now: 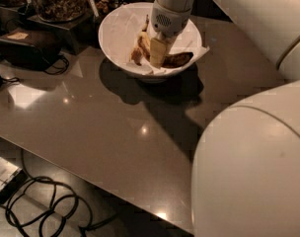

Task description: Pick banana from white bowl

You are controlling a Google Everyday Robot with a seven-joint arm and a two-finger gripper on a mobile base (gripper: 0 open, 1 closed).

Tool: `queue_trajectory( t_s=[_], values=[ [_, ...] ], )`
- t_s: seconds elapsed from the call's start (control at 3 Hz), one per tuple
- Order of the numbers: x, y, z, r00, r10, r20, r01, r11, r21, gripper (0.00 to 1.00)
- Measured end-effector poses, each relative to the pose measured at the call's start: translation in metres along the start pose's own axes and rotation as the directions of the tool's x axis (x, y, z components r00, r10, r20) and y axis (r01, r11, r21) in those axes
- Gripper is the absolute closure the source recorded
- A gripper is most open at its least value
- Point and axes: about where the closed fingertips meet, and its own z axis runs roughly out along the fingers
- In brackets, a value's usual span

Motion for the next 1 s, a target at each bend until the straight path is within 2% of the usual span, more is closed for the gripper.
queue_trajectory(
  t_s=[0.33,0.67,1.0],
  values=[
    [0.011,0.041,-0.016,0.998,-0.056,0.006,0.056,0.9984,0.0,1.0],
    [0.011,0.042,-0.016,0.998,-0.062,0.008,0.062,0.9981,0.001,1.0],
    [0.005,0.069,-0.026,0.988,-0.154,0.015,0.154,0.988,0.002,1.0]
  ],
)
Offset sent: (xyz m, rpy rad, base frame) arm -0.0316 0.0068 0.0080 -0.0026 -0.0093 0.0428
